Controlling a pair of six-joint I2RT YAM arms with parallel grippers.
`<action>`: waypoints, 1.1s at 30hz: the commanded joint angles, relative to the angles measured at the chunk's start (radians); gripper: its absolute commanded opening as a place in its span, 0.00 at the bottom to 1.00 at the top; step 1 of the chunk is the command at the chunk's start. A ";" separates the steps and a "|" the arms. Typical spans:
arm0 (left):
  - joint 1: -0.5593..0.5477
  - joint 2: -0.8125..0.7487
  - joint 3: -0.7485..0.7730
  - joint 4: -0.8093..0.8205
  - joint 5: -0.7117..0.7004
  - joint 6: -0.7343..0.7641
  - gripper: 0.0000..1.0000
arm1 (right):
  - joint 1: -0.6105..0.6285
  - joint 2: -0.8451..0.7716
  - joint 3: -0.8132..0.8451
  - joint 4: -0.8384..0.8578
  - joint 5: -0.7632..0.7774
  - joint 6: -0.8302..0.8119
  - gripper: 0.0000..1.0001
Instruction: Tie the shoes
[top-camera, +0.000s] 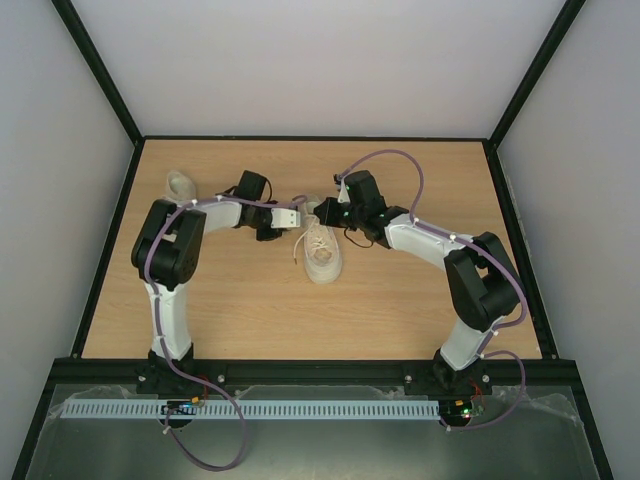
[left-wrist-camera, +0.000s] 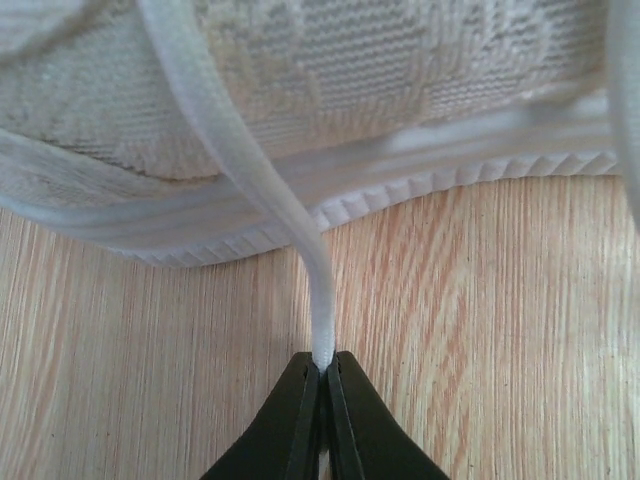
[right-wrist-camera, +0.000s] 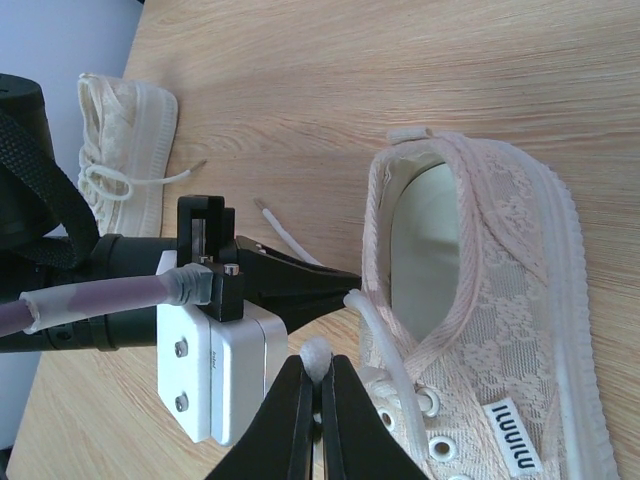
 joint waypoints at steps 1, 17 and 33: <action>-0.007 -0.029 -0.019 -0.032 0.016 -0.010 0.02 | 0.006 -0.016 0.027 -0.022 -0.003 -0.011 0.01; -0.097 -0.314 -0.181 -0.348 0.117 -0.054 0.02 | 0.006 0.015 0.108 -0.070 -0.043 -0.027 0.01; -0.265 -0.304 -0.075 -0.218 0.291 -0.425 0.03 | -0.009 0.025 0.134 -0.144 -0.055 -0.055 0.01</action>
